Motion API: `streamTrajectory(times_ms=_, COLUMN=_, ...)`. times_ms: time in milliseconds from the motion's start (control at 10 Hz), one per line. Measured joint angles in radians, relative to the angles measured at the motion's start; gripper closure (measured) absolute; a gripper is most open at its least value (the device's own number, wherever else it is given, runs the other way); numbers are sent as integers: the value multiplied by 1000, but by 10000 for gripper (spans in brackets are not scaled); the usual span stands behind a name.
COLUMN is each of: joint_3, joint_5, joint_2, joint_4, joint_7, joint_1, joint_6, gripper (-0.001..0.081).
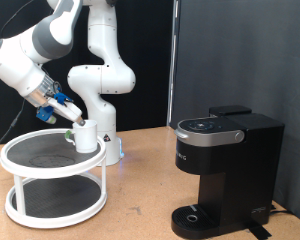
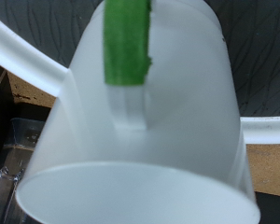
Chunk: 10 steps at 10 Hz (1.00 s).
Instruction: Make a cup of coffee with the keurig machine
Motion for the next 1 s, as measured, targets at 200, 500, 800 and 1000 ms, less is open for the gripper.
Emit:
streamTrajectory(times_ms=200, joint_3=-7, joint_5=0, joint_2=0, joint_4=-6, joint_7=-11, joint_1=-2, joint_6=7, gripper=72)
streamTrajectory(times_ms=500, joint_3=-11, joint_5=12, joint_2=0, joint_4=-24, joint_7=-11, joint_1=-4, joint_6=63, gripper=72)
streamTrajectory(times_ms=800, joint_3=-12, joint_5=33, joint_2=12, joint_4=-36, joint_7=-9, joint_1=-4, joint_6=109, gripper=72)
streamTrajectory(times_ms=1000, joint_3=-11, joint_5=34, joint_2=34, joint_4=-36, joint_7=-9, joint_1=-4, joint_6=116, gripper=72)
